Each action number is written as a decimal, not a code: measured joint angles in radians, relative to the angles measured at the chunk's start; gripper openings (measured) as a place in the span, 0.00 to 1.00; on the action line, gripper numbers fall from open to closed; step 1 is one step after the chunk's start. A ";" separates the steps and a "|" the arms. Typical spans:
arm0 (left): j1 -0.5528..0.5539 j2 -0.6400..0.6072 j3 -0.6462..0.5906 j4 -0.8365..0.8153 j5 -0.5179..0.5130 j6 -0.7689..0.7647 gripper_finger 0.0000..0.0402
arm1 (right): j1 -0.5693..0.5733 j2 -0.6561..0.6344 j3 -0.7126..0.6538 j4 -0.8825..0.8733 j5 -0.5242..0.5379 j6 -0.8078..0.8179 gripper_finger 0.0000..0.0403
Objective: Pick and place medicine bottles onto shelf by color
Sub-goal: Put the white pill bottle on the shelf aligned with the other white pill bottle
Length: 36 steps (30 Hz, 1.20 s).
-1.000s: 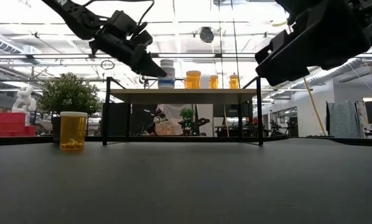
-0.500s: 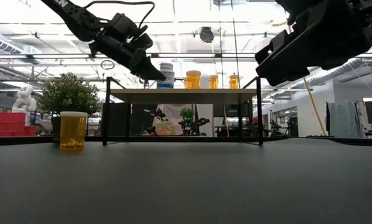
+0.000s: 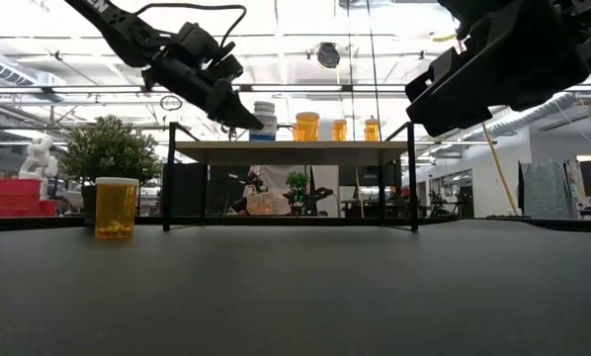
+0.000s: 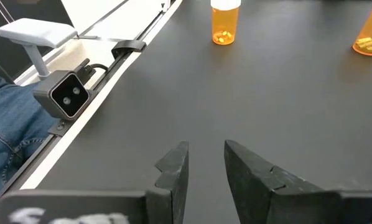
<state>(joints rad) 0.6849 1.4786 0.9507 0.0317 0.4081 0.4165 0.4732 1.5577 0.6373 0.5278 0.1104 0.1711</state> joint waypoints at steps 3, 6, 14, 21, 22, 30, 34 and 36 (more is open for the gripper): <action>0.000 0.016 0.001 0.008 0.003 -0.002 0.44 | 0.000 0.000 0.000 0.000 0.000 0.000 0.24; 0.000 0.041 0.004 0.027 -0.002 0.002 0.47 | 0.000 0.000 0.000 0.000 0.000 0.000 0.24; 0.001 0.055 -0.002 0.022 -0.034 -0.008 0.60 | 0.000 0.000 0.000 0.000 -0.002 0.000 0.24; -0.001 0.018 -0.002 0.000 -0.052 -0.007 0.64 | 0.000 0.000 0.000 0.000 -0.002 0.000 0.24; -0.001 0.013 -0.002 0.000 -0.052 -0.007 0.64 | 0.000 0.000 0.000 0.000 -0.002 0.000 0.24; 0.000 -0.022 -0.001 -0.006 -0.053 -0.033 0.59 | 0.000 0.000 0.000 0.000 -0.002 0.000 0.24; -0.001 -0.021 -0.001 -0.007 -0.062 -0.062 0.59 | 0.000 0.000 0.000 0.000 -0.002 0.000 0.24; -0.008 -0.012 -0.001 -0.004 -0.094 -0.064 0.60 | 0.000 0.000 0.000 0.001 -0.002 -0.001 0.24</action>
<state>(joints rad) 0.6774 1.4665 0.9501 0.0281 0.3144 0.3527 0.4732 1.5578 0.6373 0.5287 0.1081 0.1698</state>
